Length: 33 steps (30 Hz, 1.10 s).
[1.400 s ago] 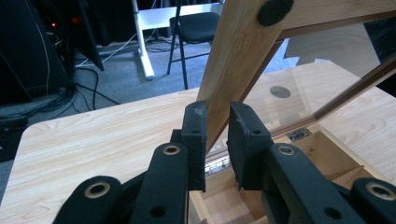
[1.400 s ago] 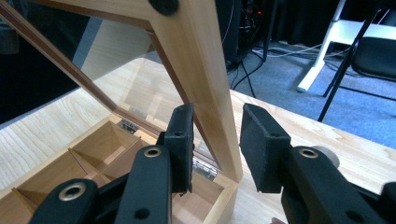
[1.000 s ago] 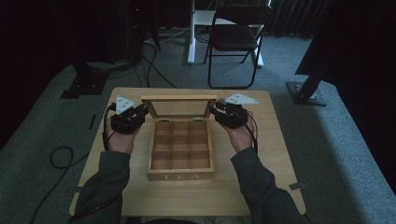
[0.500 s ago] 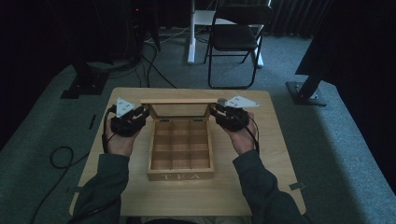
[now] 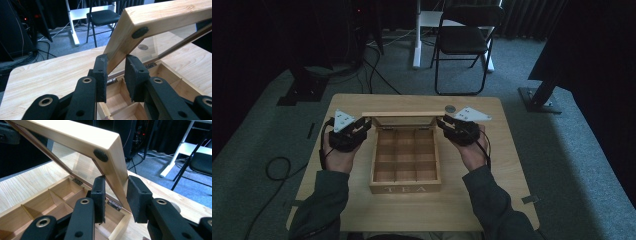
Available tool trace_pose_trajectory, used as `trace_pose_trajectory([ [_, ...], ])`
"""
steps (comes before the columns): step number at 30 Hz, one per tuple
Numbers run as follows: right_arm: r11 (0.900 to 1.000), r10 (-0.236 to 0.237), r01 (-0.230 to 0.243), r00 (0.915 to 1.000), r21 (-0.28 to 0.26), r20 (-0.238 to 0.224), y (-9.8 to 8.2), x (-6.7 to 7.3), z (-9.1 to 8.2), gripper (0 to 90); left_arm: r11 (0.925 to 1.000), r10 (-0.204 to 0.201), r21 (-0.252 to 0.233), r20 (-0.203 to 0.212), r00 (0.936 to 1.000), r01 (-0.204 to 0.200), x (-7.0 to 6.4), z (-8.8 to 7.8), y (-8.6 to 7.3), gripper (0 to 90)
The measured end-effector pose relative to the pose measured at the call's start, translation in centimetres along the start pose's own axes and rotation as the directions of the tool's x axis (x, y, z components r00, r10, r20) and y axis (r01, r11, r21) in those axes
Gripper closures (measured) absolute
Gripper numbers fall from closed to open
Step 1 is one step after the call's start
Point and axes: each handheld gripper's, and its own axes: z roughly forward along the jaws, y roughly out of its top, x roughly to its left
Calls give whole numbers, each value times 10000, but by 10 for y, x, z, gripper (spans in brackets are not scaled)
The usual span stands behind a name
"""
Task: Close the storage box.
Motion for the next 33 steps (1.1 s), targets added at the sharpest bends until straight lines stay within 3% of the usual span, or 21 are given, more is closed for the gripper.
trace_pose_trajectory([
  [33, 9968, -732, 725, 9971, 322, 220, -12, 21, -19, 678, 9999, 11, -116, 167, 9999, -9, -12, -22, -20, 724],
])
